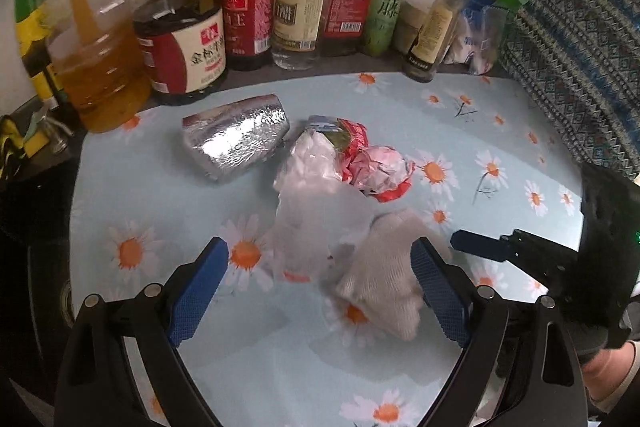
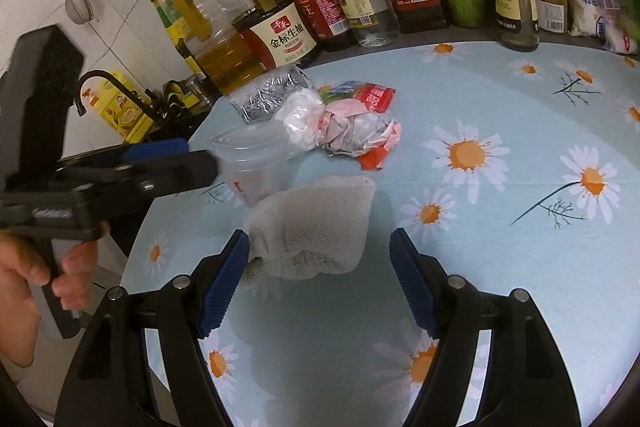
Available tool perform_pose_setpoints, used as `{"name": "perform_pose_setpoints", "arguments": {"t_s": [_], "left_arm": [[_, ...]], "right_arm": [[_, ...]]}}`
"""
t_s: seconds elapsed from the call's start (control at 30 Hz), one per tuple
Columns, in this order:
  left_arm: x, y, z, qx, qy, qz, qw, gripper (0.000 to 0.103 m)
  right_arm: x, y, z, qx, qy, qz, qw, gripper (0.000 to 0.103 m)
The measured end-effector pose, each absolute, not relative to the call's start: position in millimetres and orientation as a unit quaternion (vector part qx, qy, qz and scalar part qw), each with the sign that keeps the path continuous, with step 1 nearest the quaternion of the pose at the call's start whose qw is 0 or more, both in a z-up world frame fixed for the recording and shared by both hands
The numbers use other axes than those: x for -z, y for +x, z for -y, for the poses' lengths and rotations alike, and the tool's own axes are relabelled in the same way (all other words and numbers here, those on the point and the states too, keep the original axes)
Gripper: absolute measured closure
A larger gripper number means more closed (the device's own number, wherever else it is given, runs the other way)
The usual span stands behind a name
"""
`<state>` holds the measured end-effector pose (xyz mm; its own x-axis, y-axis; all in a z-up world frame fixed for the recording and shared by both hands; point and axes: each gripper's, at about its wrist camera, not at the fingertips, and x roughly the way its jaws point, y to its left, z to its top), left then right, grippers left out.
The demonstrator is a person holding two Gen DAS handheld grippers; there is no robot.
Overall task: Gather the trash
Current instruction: 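Grasp the white towel with the right gripper while the left grasps the clear plastic cup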
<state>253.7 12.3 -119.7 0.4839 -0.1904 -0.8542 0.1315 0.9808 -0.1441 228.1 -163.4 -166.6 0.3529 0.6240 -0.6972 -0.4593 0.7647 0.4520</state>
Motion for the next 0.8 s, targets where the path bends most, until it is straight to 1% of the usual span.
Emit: {"name": "perform_pose_setpoints", "arguments": {"t_s": [0.23,0.3,0.43,0.47,0.5,0.53,0.57,0.6,0.63,0.67,0.7,0.8], "left_arm": [[139.2,272.7,-13.0,0.085,-0.025,-0.516,0.852,0.013],[142.2,275.5,-13.8,0.085,-0.025,-0.516,0.852,0.015],[146.0,280.3,-15.6,0.083,-0.023,-0.515,0.853,0.016],[146.7,281.3,-15.6,0.084,-0.023,-0.515,0.853,0.023],[147.9,282.2,-15.4,0.084,-0.022,-0.516,0.852,0.026],[148.6,282.9,-14.9,0.085,-0.021,-0.517,0.851,0.027],[150.1,283.4,-14.4,0.086,-0.02,-0.518,0.851,0.03],[151.4,284.0,-13.9,0.088,-0.018,-0.52,0.85,0.036],[153.0,284.6,-13.4,0.089,-0.017,-0.522,0.848,0.04],[154.1,284.8,-13.7,0.087,-0.015,-0.523,0.848,0.046],[154.2,284.3,-14.3,0.085,-0.016,-0.522,0.849,0.046],[154.4,281.5,-15.2,0.088,-0.018,-0.519,0.85,0.047]], "right_arm": [[170.9,235.9,160.2,-0.344,0.097,-0.464,0.811,0.031],[172.5,237.8,160.4,-0.347,0.101,-0.467,0.807,0.039],[176.1,240.2,162.8,-0.353,0.116,-0.471,0.8,0.044],[177.2,240.1,163.8,-0.354,0.119,-0.472,0.799,0.052],[178.0,239.5,164.2,-0.355,0.121,-0.474,0.797,0.057],[178.4,238.8,164.9,-0.355,0.121,-0.474,0.797,0.058],[178.4,238.7,165.2,-0.355,0.122,-0.472,0.797,0.062],[178.5,239.0,165.7,-0.355,0.123,-0.472,0.798,0.067],[178.6,239.4,167.6,-0.353,0.129,-0.472,0.797,0.068],[178.6,240.2,168.6,-0.353,0.133,-0.472,0.797,0.071],[178.6,240.7,169.8,-0.352,0.136,-0.472,0.797,0.074],[177.9,239.1,171.2,-0.351,0.132,-0.469,0.8,0.078]]}}
